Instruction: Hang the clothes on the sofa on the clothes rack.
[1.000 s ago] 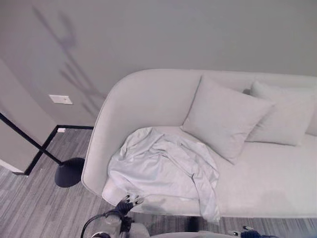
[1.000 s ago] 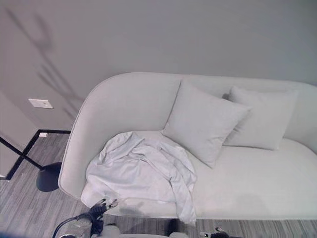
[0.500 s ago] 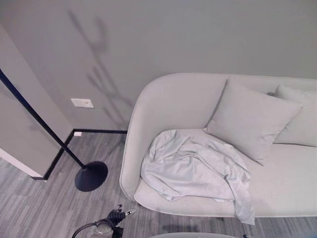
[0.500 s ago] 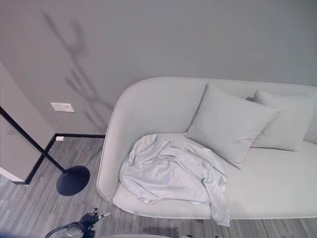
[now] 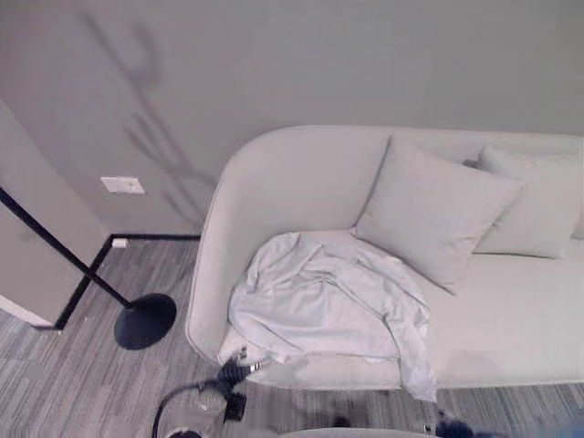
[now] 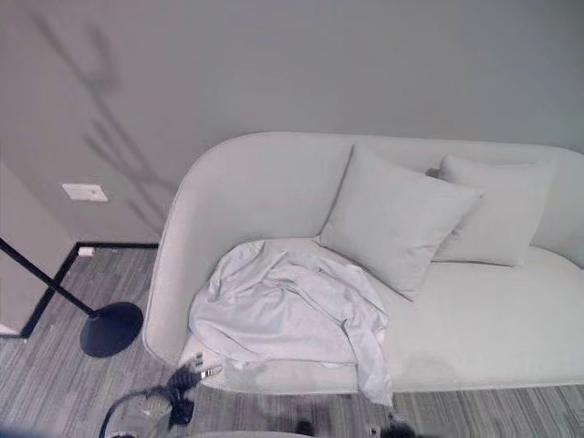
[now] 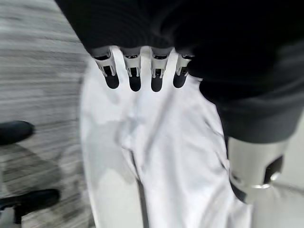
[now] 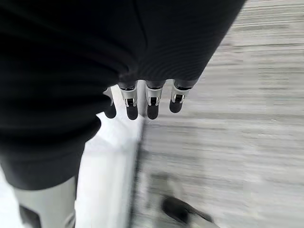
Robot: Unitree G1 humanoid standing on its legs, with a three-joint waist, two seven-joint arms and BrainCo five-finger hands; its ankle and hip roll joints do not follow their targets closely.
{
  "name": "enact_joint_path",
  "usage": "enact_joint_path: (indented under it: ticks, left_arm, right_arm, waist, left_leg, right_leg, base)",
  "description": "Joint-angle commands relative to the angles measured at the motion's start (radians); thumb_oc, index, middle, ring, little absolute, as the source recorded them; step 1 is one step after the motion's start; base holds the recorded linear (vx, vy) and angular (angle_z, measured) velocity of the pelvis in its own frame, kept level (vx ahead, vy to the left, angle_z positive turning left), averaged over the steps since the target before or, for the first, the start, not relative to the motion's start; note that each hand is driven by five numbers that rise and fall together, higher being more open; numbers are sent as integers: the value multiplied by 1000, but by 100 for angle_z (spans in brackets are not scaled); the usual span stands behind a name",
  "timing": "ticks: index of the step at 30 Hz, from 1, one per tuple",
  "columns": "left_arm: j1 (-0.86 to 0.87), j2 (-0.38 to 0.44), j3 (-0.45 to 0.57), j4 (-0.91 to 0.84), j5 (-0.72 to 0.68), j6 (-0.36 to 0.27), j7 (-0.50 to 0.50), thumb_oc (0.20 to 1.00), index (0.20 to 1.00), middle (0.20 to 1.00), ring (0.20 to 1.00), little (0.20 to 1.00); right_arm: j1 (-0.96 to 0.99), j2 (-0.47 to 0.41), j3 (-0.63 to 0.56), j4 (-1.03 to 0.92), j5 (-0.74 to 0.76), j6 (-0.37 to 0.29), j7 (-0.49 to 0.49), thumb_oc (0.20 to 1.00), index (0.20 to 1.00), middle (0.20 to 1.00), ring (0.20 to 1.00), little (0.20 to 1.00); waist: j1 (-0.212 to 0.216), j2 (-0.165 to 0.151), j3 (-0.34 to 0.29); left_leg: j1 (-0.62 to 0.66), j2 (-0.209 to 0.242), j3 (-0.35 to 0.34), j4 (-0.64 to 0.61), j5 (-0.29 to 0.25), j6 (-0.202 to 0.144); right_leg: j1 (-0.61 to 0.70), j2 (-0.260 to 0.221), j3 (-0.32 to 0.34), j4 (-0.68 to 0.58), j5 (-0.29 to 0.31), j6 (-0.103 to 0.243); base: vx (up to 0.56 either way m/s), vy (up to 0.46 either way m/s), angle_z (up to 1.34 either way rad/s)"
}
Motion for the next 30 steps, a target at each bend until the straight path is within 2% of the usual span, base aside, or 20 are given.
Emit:
enact_joint_path:
  ticks: [1, 2, 3, 4, 6, 11, 16, 18, 21, 23, 25, 27, 28, 29, 30]
  left_arm:
    - [-81, 17, -21, -110, 14, -23, 11, 1000, 1000, 1000, 1000, 1000]
    - [-90, 29, -17, -152, 20, -27, 11, 1000, 1000, 1000, 1000, 1000]
    - [-89, 32, -18, -163, 25, -29, 12, 1000, 1000, 1000, 1000, 1000]
    - [-91, 34, -16, -179, 28, -30, 15, 1000, 1000, 1000, 1000, 1000]
    - [-88, 41, -8, -198, 20, -36, 19, 1000, 1000, 1000, 1000, 1000]
    - [-89, 62, -18, -212, 44, -36, 16, 1000, 1000, 1000, 1000, 1000]
    - [-71, 101, -14, -252, 68, -33, 16, 1000, 1000, 1000, 1000, 1000]
    - [-64, 111, -11, -271, 70, -32, 16, 1000, 1000, 1000, 1000, 1000]
    - [-43, 137, -2, -309, 86, -27, 14, 1000, 1000, 1000, 1000, 1000]
    - [-38, 160, 11, -333, 100, -25, 16, 1000, 1000, 1000, 1000, 1000]
    - [-47, 174, 21, -354, 110, -23, 20, 1000, 1000, 1000, 1000, 1000]
    - [-62, 189, 19, -376, 116, -26, 22, 1000, 1000, 1000, 1000, 1000]
    - [-85, 198, 12, -381, 115, -28, 29, 1000, 1000, 1000, 1000, 1000]
    - [-87, 197, 13, -380, 114, -28, 29, 1000, 1000, 1000, 1000, 1000]
    - [-116, 202, -1, -378, 118, -31, 36, 1000, 1000, 1000, 1000, 1000]
  right_arm:
    - [-53, -149, -40, -82, 2, -18, -45, 1000, 1000, 1000, 1000, 1000]
    - [-73, -197, -68, -136, -2, -24, -52, 1000, 1000, 1000, 1000, 1000]
    - [-85, -221, -75, -149, 0, -27, -55, 1000, 1000, 1000, 1000, 1000]
    - [-111, -242, -80, -206, -21, -28, -65, 1000, 1000, 1000, 1000, 1000]
    - [-127, -273, -96, -286, -49, -32, -77, 1000, 1000, 1000, 1000, 1000]
    - [-238, -330, -66, -327, -68, -39, -86, 1000, 1000, 1000, 1000, 1000]
    - [-383, -370, 8, -321, -78, -40, -68, 1000, 1000, 1000, 1000, 1000]
    - [-400, -368, 19, -329, -79, -37, -67, 1000, 1000, 1000, 1000, 1000]
    - [-453, -379, 51, -357, -85, -37, -57, 1000, 1000, 1000, 1000, 1000]
    - [-513, -397, 90, -383, -91, -38, -43, 1000, 1000, 1000, 1000, 1000]
    - [-537, -402, 103, -407, -90, -41, -37, 1000, 1000, 1000, 1000, 1000]
    - [-575, -403, 129, -393, -80, -46, -30, 1000, 1000, 1000, 1000, 1000]
    - [-602, -412, 150, -385, -79, -44, -25, 1000, 1000, 1000, 1000, 1000]
    - [-606, -413, 152, -382, -78, -45, -25, 1000, 1000, 1000, 1000, 1000]
    - [-629, -420, 171, -373, -78, -41, -21, 1000, 1000, 1000, 1000, 1000]
  waist:
    - [-15, 11, 33]
    - [-13, 18, 21]
    - [-10, 25, 16]
    - [-6, 34, 5]
    - [-11, 40, -6]
    - [-7, 41, -14]
    - [21, 20, 3]
    - [26, 17, 9]
    - [44, 11, 31]
    - [50, 6, 63]
    - [56, 8, 77]
    - [71, 9, 84]
    - [71, 6, 101]
    - [68, 8, 101]
    - [64, 3, 120]
  left_leg:
    - [-29, 38, -18, -115, 46, 15]
    - [-27, 2, -10, -215, 51, 34]
    - [-17, -14, -6, -280, 64, 42]
    - [2, -37, -41, -356, 84, 49]
    - [35, -49, -46, -405, 95, 55]
    - [54, -67, -36, -431, 81, 73]
    - [66, -87, -21, -431, 54, 104]
    - [71, -89, -18, -431, 52, 109]
    - [89, -94, -19, -431, 43, 127]
    - [105, -96, -33, -431, 42, 139]
    - [109, -89, -48, -431, 38, 138]
    - [103, -75, -64, -431, 33, 126]
    - [97, -68, -82, -431, 32, 117]
    - [97, -65, -85, -431, 30, 117]
    - [91, -66, -103, -431, 28, 110]
  right_leg:
    - [104, -80, 7, -48, -15, 128]
    - [91, -77, 14, -48, -17, 137]
    - [86, -74, 21, -48, -20, 143]
    - [79, -69, 38, -48, -29, 149]
    - [77, -74, 45, -48, -30, 152]
    - [56, -97, 67, -48, -19, 172]
    - [37, -130, 90, -39, 19, 202]
    - [26, -135, 97, -13, 17, 205]
    - [-29, -146, 116, 108, 9, 218]
    - [-94, -143, 143, 238, 56, 234]
    - [-132, -154, 164, 263, 68, 238]
    - [-148, -181, 149, 186, 72, 232]
    - [-186, -190, 155, 129, 93, 231]
    - [-182, -188, 151, 125, 94, 230]
    - [-215, -189, 176, 69, 115, 234]
  base:
    - [123, 85, 1]
    - [144, 134, -11]
    - [182, 212, -18]
    - [175, 190, -46]
    - [150, 149, -78]
    - [75, 147, -9]
    - [23, 158, -18]
    - [1, 79, -24]
    - [-16, 94, -15]
    - [-49, 72, -6]
    - [20, -36, 11]
    - [30, -162, 28]
    - [-2, -143, 9]
    - [-25, -146, 9]
    - [34, -130, 33]
